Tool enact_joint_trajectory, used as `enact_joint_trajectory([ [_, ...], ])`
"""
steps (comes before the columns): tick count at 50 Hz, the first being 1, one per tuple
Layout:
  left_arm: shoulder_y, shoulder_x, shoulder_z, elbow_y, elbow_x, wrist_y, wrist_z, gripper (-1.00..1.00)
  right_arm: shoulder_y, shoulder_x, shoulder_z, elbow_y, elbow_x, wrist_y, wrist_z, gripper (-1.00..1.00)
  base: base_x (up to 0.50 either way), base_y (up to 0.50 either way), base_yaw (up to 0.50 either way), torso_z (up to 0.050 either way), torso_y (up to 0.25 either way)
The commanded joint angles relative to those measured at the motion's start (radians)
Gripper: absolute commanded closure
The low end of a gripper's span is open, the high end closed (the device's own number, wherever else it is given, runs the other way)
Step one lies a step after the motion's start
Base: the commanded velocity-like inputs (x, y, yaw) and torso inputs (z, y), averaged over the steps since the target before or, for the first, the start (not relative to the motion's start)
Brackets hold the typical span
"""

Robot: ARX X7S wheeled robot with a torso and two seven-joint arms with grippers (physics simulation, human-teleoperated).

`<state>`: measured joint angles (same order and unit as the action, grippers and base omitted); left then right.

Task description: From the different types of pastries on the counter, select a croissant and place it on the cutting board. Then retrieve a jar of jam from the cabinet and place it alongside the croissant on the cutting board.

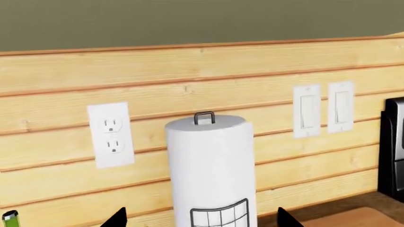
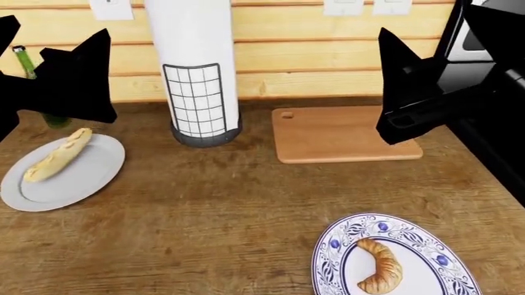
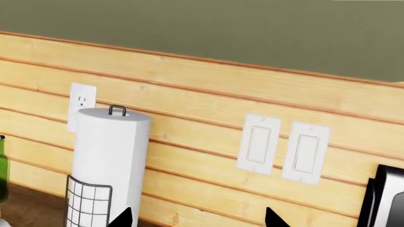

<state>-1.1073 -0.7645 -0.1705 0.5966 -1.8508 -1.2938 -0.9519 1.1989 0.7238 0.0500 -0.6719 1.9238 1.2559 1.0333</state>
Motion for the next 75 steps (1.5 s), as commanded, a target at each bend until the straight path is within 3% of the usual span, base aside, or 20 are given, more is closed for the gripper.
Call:
enact_joint_trajectory([
  [1, -0.008, -0.001, 0.014, -0.002, 0.005, 0.009, 0.003, -1.00, -0.008, 0.011, 0.002, 0.002, 0.005, -0.015, 0.001, -1.00, 0.29, -0.02, 0.00, 0.000, 0.000],
  [18, 0.012, 0.003, 0.013, 0.002, 0.036, 0.017, 0.031, -1.00, 0.029, 0.115, -0.134, 0.071, 0.191, -0.055, 0.124, -1.00, 0.02, 0.00, 0.00, 0.000, 0.000],
  [27, 0.038, 0.000, 0.004, 0.012, 0.046, 0.022, 0.044, -1.00, -0.059, 0.189, -0.142, 0.051, 0.303, -0.103, 0.161, -1.00, 0.00, 0.00, 0.00, 0.000, 0.000],
  [42, 0.061, -0.007, 0.000, 0.024, 0.055, 0.032, 0.052, -1.00, -0.060, 0.332, -0.191, -0.013, 0.563, -0.254, 0.276, -1.00, 0.00, 0.00, 0.00, 0.000, 0.000],
  [48, 0.069, -0.001, 0.002, 0.031, 0.059, 0.040, 0.051, -1.00, 0.046, 0.264, -0.210, -0.040, 0.472, -0.276, 0.324, -1.00, 0.00, 0.00, 0.00, 0.000, 0.000],
  [57, 0.072, -0.002, 0.006, 0.033, 0.062, 0.047, 0.054, -1.00, 0.060, 0.254, -0.213, -0.046, 0.447, -0.282, 0.324, -1.00, 0.00, 0.00, 0.00, 0.000, 0.000],
  [61, 0.081, 0.000, 0.005, 0.035, 0.074, 0.047, 0.064, -1.00, 0.076, 0.279, -0.324, -0.022, 0.534, -0.261, 0.357, -1.00, 0.00, 0.00, 0.00, 0.000, 0.000],
  [75, 0.082, -0.010, 0.013, 0.040, 0.071, 0.054, 0.061, -1.00, 0.442, 0.351, -0.652, 0.113, 0.965, -0.224, 0.510, -1.00, 0.00, 0.00, 0.00, 0.000, 0.000],
])
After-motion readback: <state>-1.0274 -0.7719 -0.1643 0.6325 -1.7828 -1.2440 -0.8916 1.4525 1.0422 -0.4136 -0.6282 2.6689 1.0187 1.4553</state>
